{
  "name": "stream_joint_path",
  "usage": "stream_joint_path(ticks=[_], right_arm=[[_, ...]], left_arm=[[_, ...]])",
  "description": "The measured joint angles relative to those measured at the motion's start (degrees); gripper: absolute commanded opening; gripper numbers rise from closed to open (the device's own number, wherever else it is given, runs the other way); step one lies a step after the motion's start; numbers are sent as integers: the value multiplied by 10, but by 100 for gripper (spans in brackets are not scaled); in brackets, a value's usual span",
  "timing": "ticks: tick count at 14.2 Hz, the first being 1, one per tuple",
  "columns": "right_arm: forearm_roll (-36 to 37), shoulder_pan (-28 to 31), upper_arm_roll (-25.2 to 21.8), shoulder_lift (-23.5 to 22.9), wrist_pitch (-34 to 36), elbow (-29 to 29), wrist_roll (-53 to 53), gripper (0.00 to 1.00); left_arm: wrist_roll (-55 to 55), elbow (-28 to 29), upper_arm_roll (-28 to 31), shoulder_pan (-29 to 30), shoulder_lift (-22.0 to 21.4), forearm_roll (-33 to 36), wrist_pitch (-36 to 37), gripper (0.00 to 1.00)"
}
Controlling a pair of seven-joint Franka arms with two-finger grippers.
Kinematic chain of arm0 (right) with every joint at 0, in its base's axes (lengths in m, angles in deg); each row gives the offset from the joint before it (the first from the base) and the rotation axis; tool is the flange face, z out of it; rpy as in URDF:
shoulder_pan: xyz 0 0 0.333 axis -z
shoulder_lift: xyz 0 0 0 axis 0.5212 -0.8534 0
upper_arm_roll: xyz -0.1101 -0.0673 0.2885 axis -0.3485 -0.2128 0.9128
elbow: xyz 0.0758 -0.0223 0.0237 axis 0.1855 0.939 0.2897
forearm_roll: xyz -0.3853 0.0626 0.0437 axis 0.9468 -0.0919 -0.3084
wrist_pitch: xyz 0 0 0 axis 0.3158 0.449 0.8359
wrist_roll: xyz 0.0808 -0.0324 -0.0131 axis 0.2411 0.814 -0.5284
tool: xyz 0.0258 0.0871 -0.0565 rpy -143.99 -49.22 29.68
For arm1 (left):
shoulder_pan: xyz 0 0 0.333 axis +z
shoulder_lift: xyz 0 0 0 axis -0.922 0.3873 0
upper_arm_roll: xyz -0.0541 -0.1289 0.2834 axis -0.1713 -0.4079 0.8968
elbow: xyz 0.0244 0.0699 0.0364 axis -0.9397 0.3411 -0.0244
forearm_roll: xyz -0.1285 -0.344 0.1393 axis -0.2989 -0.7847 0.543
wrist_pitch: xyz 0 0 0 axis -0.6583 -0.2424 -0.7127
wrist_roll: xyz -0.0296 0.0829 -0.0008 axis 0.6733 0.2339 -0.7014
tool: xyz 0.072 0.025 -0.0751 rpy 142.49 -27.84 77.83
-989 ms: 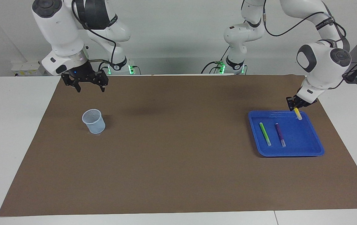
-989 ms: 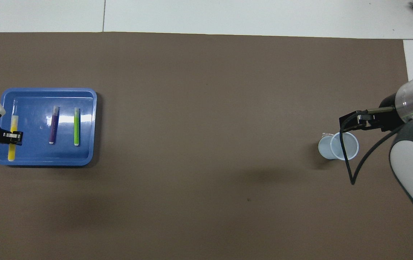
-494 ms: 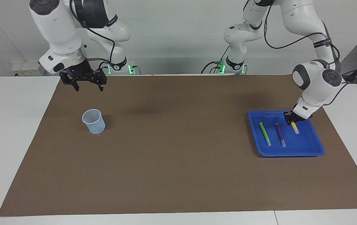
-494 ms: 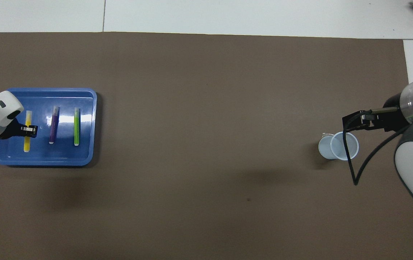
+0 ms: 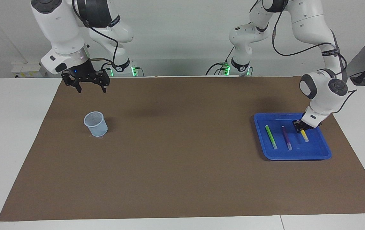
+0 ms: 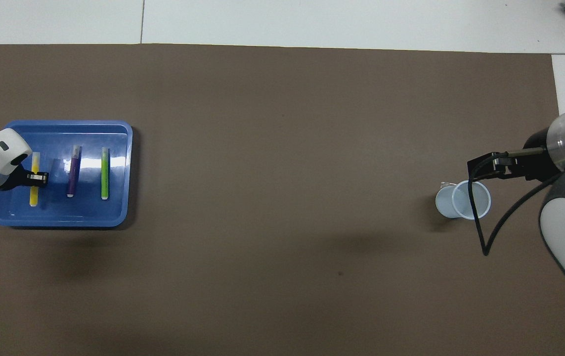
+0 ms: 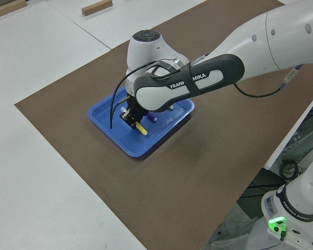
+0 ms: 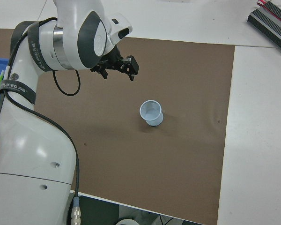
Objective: Right arm passes pens to left for tray arrangement
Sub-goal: 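Lower the yellow pen into the tray and open the left gripper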
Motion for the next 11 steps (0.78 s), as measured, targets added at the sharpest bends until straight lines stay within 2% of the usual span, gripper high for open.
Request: stream_joint_path(ticks=[2, 3, 5, 6, 8, 10, 11], right_arm=[[0, 0, 0, 5, 9, 0, 0, 100], [0, 0, 0, 6, 10, 0, 0, 100], [0, 0, 0, 6, 10, 0, 0, 100], [0, 0, -1, 6, 10, 0, 0, 100], [1, 0, -12, 6, 10, 0, 0, 100], [1, 1, -30, 6, 10, 0, 0, 100], [1, 1, -37, 6, 10, 0, 0, 100]], left_arm=[[0, 3, 0, 5, 7, 0, -24, 2], [0, 4, -1, 8, 8, 0, -32, 17], [0, 5, -1, 9, 9, 0, -36, 24], [0, 5, -1, 9, 9, 1, -36, 31], [0, 5, -1, 9, 9, 2, -39, 33], [0, 7, -1, 9, 11, 2, -45, 43], [0, 8, -1, 9, 12, 2, -51, 43]])
